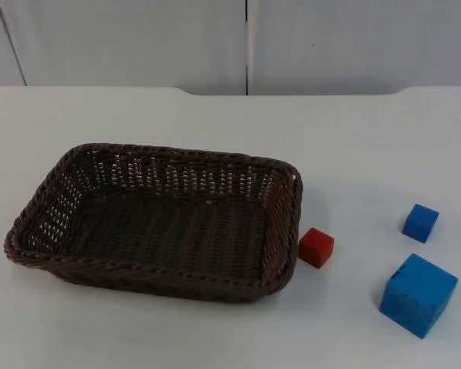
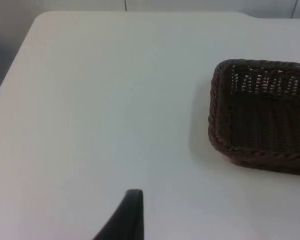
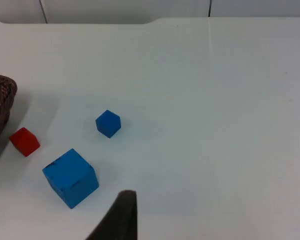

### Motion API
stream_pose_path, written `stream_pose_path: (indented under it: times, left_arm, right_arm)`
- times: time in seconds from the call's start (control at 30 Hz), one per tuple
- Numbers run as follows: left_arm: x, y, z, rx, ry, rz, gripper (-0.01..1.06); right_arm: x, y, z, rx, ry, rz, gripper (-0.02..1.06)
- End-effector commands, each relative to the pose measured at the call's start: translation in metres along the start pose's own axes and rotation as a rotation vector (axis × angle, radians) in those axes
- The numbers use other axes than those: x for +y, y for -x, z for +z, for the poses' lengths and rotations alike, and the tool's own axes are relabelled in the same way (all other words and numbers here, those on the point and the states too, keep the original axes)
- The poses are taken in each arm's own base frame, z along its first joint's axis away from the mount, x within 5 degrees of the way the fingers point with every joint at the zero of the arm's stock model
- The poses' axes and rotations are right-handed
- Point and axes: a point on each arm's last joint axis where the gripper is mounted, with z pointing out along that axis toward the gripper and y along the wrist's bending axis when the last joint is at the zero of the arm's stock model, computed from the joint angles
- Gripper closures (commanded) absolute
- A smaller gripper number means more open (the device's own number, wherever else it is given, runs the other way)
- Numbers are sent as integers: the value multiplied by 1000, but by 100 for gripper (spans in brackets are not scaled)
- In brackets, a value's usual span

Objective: Pick up the basket with the left hand and place the largest block into the basket with the right hand.

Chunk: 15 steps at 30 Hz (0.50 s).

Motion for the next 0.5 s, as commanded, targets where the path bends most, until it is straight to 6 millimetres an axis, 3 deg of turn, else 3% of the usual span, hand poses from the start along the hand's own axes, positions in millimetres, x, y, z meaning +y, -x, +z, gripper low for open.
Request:
stream_pose_path:
  times: [0.0,0.47]
  left_arm:
    - [-1,3,-5,-23,-5,-6,0]
    - [-2,27,-13,-59,-16,-11,2]
  right_arm:
    - [0,-1,1,3,-10,3,-1]
    - [0,-1,1,3,-10,3,-1]
